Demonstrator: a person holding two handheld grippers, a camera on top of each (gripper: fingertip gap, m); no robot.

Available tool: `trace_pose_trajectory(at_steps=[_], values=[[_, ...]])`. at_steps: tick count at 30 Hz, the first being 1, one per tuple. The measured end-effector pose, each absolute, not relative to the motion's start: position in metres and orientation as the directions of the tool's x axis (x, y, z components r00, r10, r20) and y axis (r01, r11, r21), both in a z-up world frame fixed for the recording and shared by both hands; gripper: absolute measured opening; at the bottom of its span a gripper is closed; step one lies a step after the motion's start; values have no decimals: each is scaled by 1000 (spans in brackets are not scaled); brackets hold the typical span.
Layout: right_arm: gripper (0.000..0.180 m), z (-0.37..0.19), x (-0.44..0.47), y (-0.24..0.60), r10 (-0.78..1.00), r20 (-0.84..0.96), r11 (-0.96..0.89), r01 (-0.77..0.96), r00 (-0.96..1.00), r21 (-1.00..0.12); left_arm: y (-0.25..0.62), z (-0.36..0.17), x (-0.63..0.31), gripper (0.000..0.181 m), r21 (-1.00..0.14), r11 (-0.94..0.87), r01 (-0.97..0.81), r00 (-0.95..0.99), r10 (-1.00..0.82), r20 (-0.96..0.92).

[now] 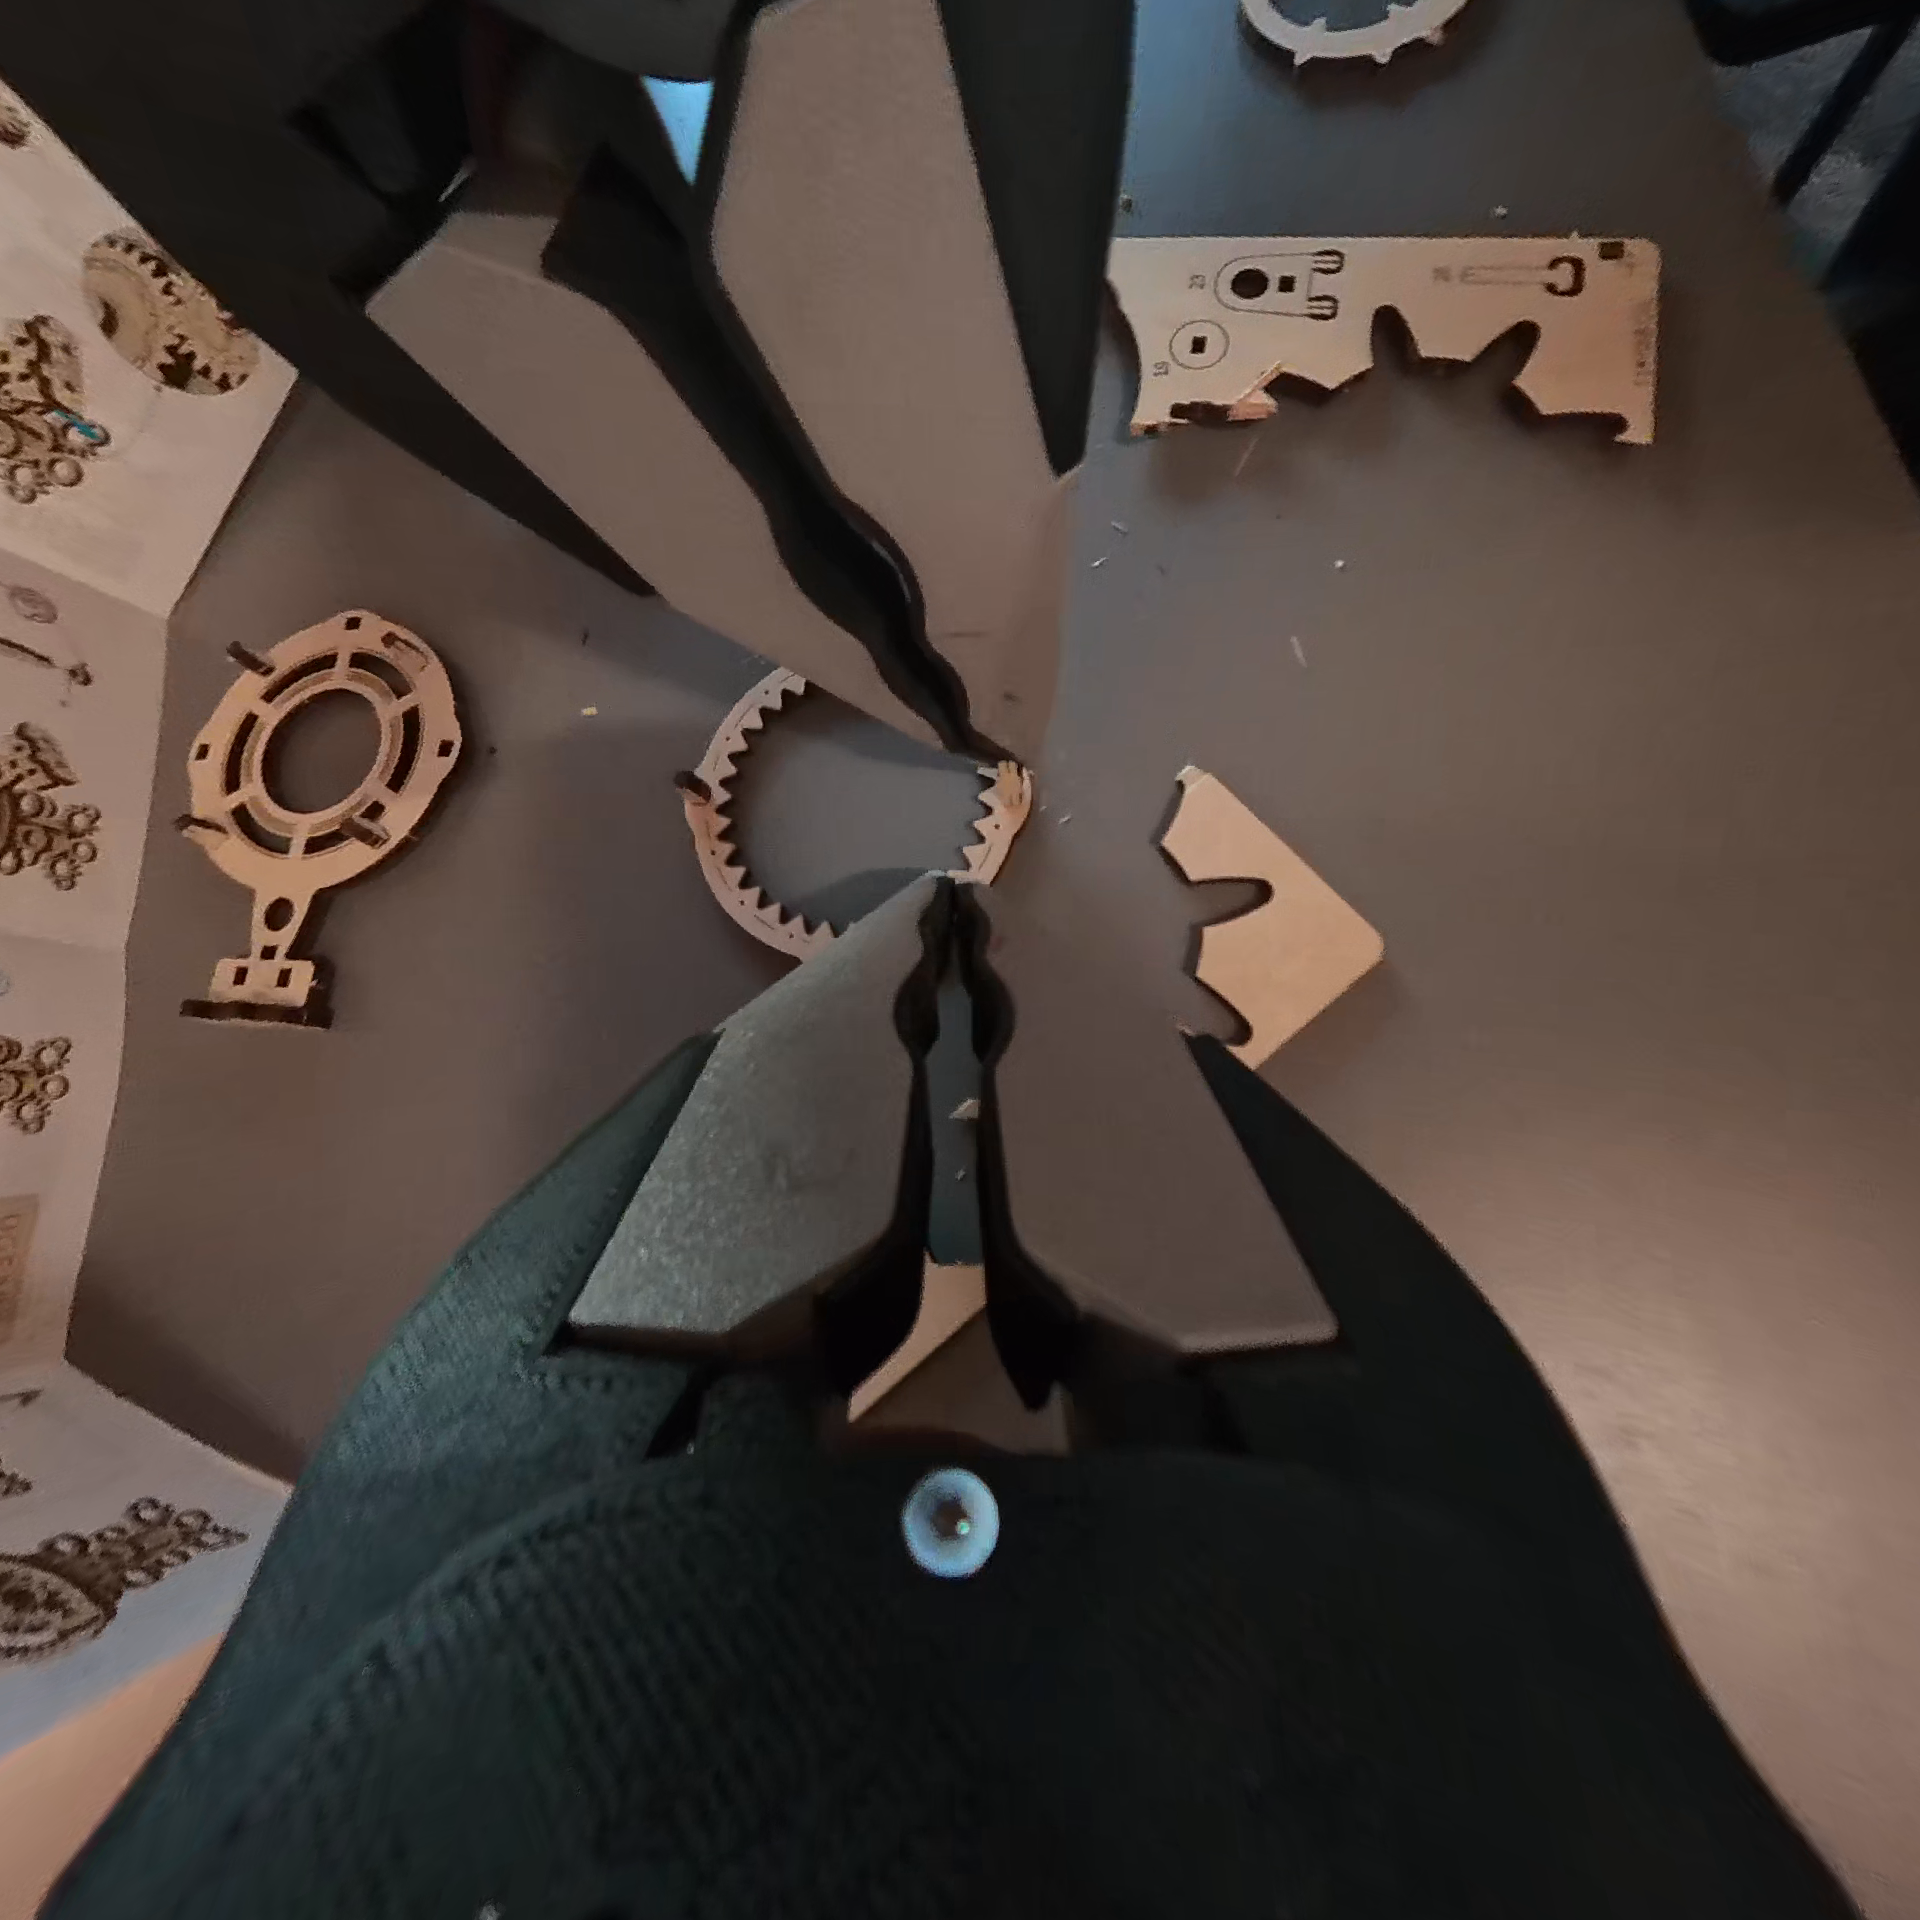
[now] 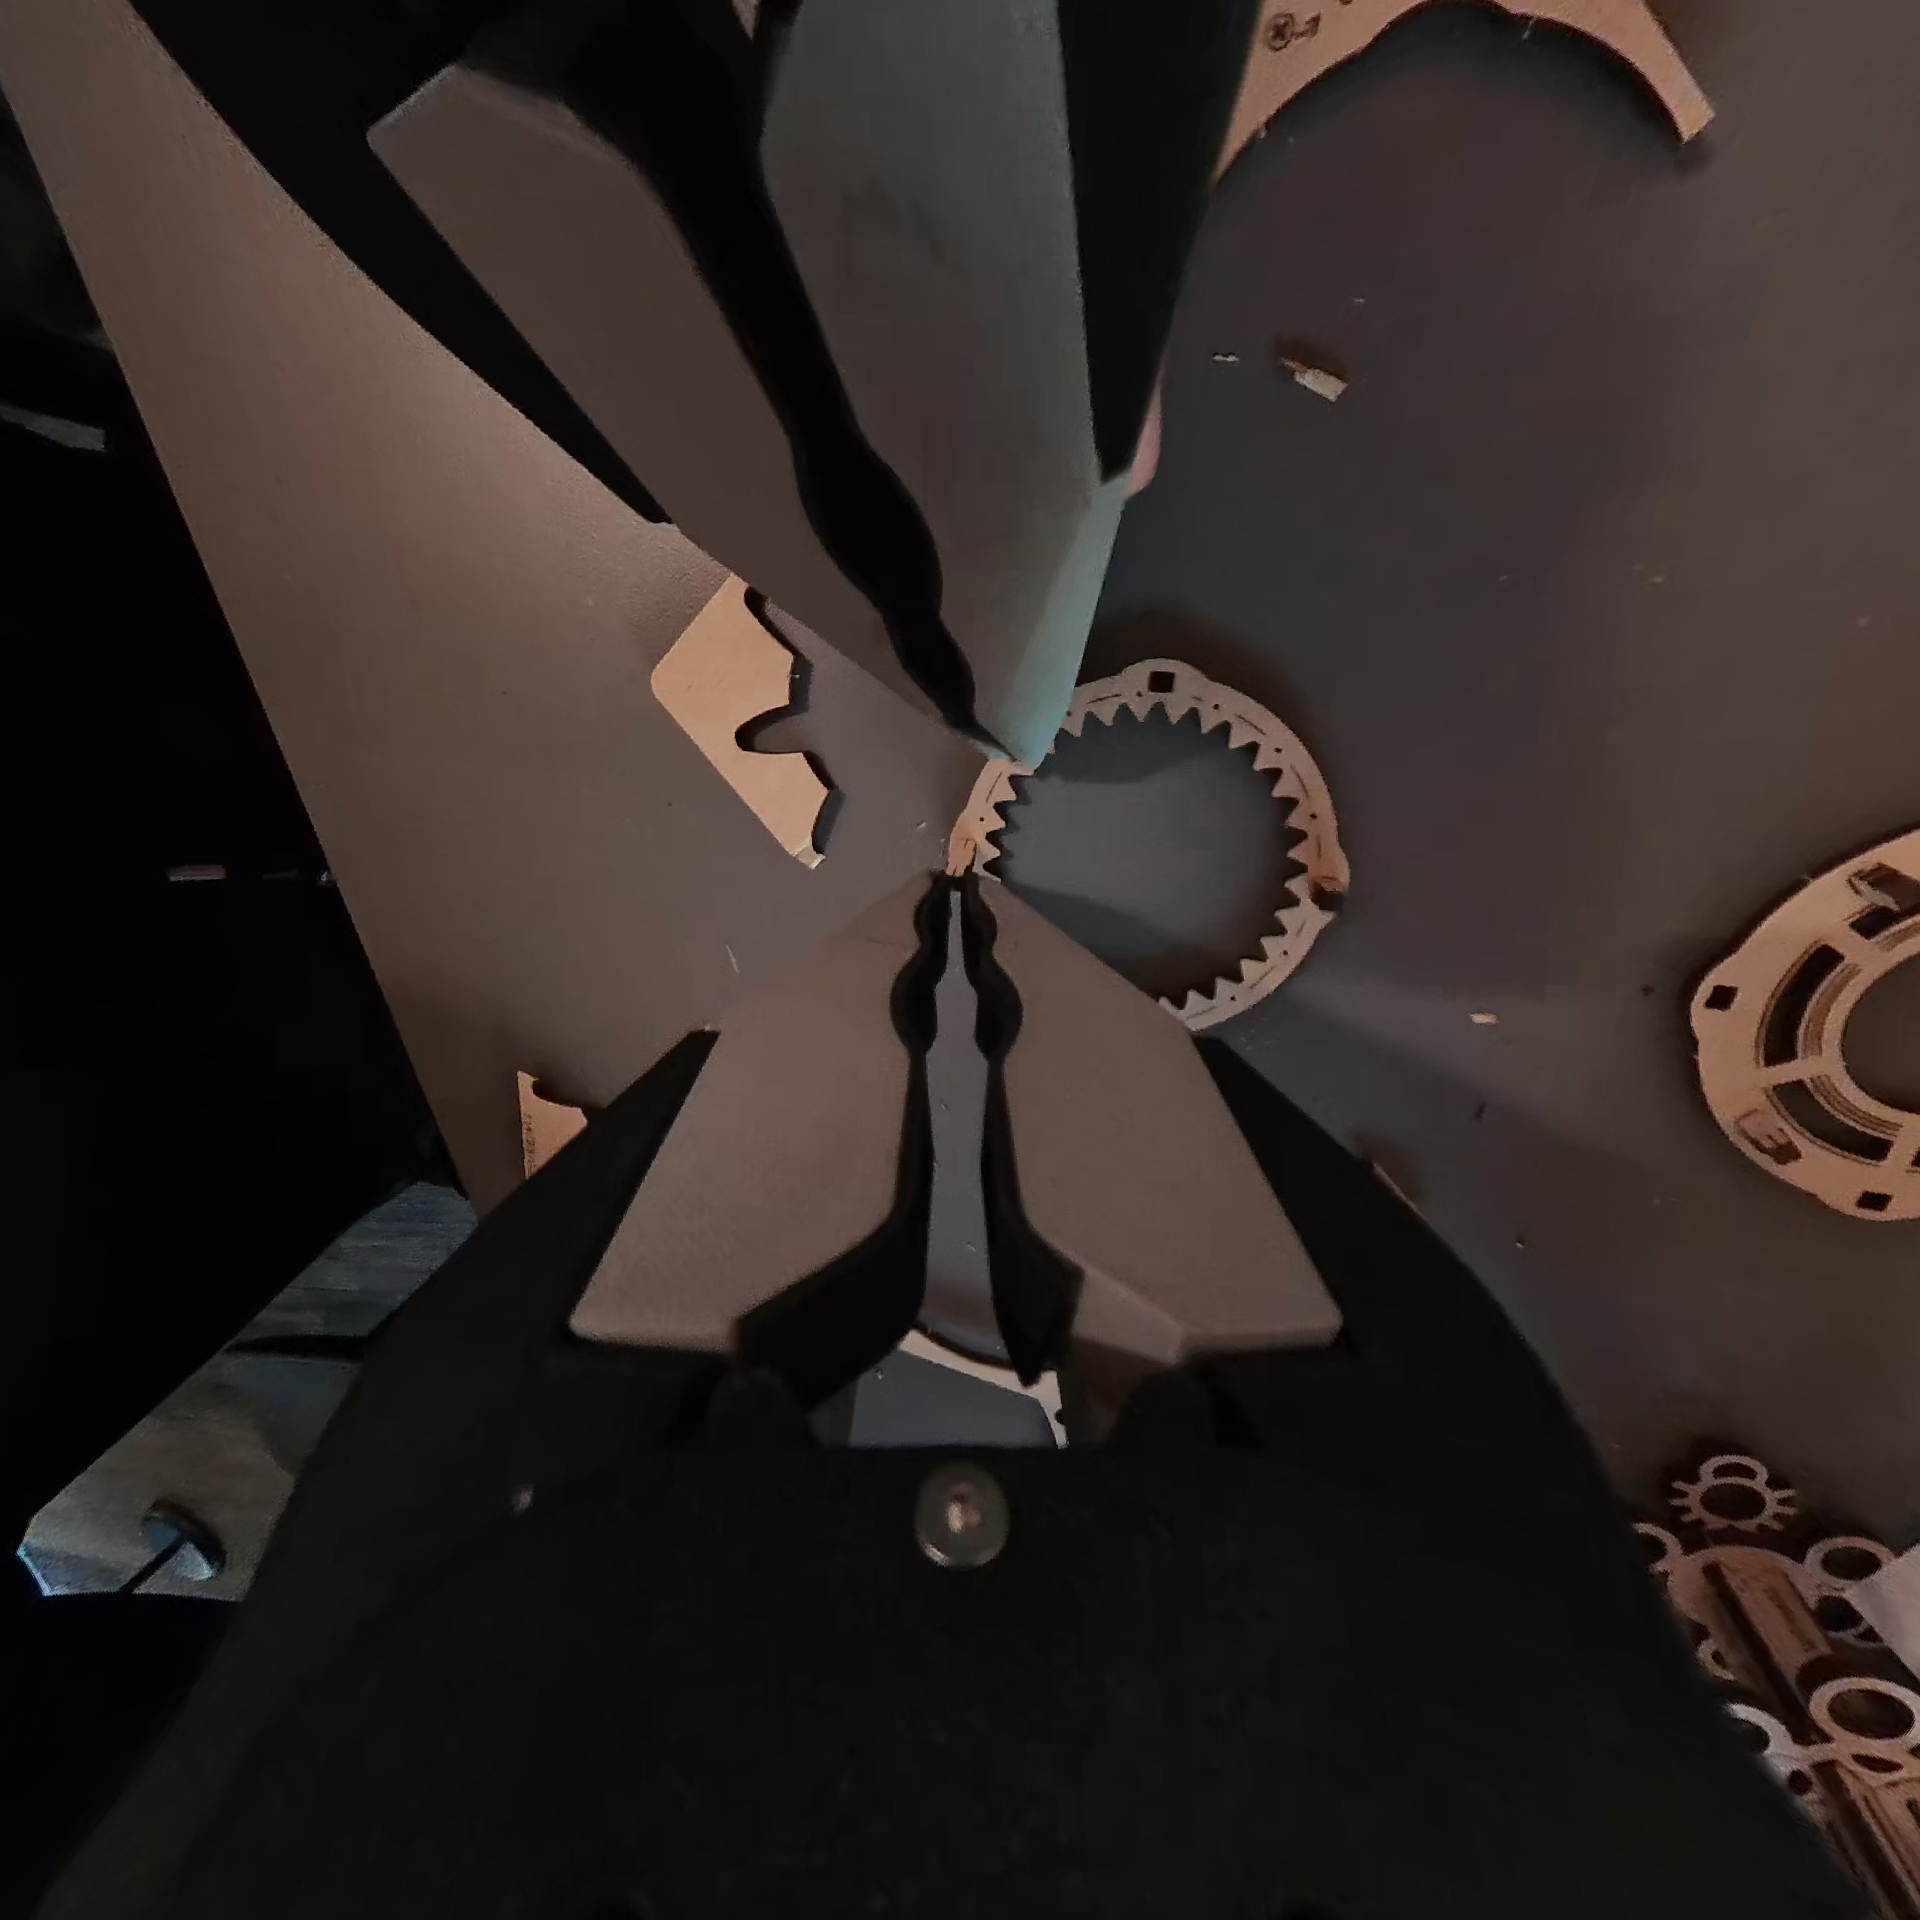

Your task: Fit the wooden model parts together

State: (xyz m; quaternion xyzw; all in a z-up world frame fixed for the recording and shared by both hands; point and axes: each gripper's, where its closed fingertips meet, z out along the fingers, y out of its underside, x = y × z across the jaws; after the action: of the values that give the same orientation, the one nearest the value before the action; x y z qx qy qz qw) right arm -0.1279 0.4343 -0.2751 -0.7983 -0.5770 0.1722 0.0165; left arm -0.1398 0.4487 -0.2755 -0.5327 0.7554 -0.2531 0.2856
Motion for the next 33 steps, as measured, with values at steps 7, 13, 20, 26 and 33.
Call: trace_pose_trajectory(at_steps=[7,13,20,26,33], values=[[0,-275,-127,434,934,-256,-310,923,250,-230,444,-276,-137,7,-721,276,-636,-305,-948,-94],[0,-275,-124,434,933,-265,-309,921,244,-239,443,-280,-135,6,-692,287,-662,-300,-948,-106],[0,-275,-123,435,934,-248,-326,900,258,-290,443,-280,-133,6,-701,253,-667,-274,-958,-85],[0,-271,-133,434,948,-216,-298,893,235,-337,435,-281,-127,6,-708,252,-660,-284,-956,-75],[0,-263,-124,425,922,-294,-341,886,251,-313,435,-280,-130,6,-710,247,-659,-288,-956,-65]])
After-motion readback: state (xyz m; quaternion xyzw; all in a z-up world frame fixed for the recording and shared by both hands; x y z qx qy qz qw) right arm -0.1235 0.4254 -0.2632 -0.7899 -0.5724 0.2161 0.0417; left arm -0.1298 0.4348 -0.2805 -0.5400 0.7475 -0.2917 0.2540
